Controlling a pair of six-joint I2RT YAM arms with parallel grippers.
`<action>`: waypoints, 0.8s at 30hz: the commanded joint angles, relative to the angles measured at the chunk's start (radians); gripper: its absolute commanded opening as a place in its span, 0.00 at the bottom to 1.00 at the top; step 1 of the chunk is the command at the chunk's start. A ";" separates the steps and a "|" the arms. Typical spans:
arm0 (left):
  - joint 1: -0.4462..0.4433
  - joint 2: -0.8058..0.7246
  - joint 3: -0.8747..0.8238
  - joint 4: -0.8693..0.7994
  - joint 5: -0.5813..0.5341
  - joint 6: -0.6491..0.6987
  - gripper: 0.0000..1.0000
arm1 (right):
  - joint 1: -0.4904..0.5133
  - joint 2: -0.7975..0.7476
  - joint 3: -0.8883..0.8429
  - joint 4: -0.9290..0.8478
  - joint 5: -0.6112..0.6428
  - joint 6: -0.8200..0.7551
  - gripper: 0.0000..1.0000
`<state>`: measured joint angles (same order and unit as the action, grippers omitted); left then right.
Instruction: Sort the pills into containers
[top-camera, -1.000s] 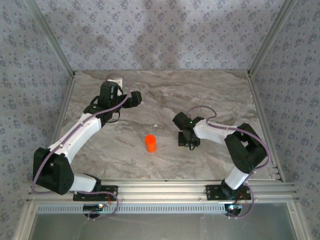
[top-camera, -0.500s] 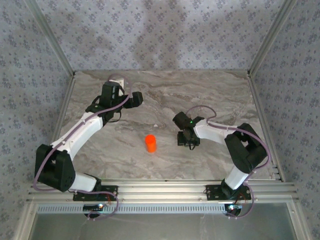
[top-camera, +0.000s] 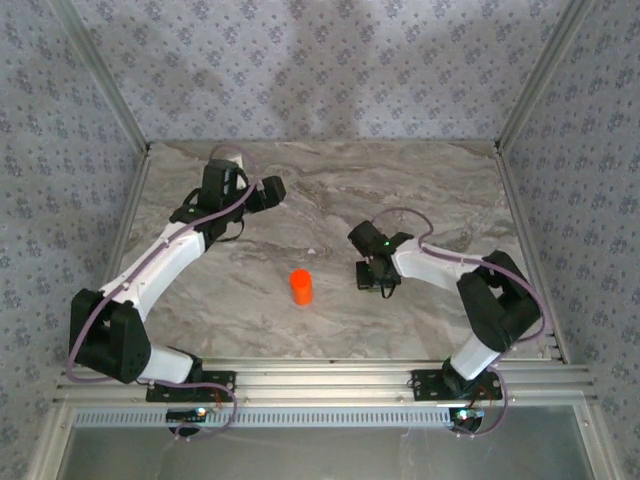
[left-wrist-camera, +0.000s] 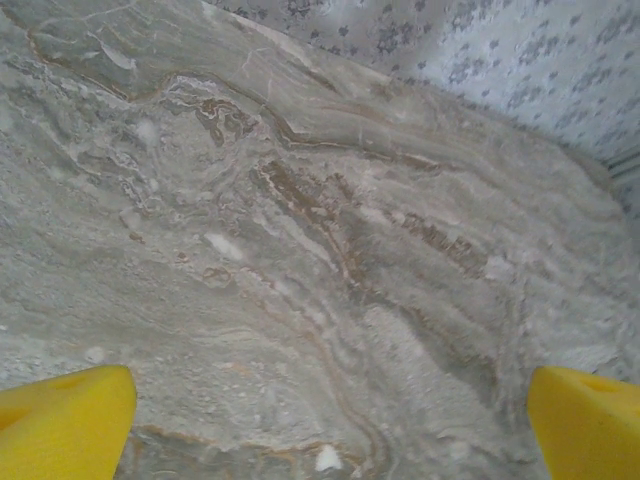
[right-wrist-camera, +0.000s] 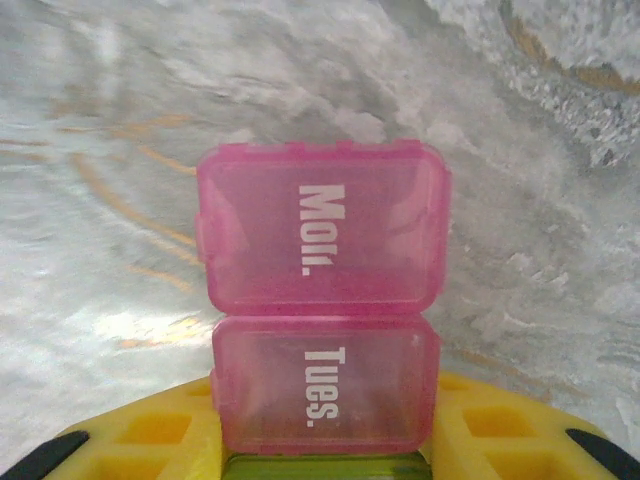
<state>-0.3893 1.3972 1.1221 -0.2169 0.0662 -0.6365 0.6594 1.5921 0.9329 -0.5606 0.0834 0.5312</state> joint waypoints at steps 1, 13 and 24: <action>-0.009 -0.018 0.058 -0.057 0.050 -0.210 1.00 | -0.010 -0.115 0.013 0.019 -0.070 -0.084 0.32; -0.097 -0.026 -0.005 0.198 0.364 -0.658 0.99 | -0.090 -0.273 0.076 0.074 -0.501 -0.319 0.32; -0.246 0.003 0.026 0.258 0.382 -0.696 0.97 | -0.156 -0.337 0.020 0.163 -0.584 -0.362 0.30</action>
<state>-0.6174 1.3952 1.1030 -0.0093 0.4274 -1.3006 0.5274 1.2724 0.9699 -0.4248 -0.4606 0.2016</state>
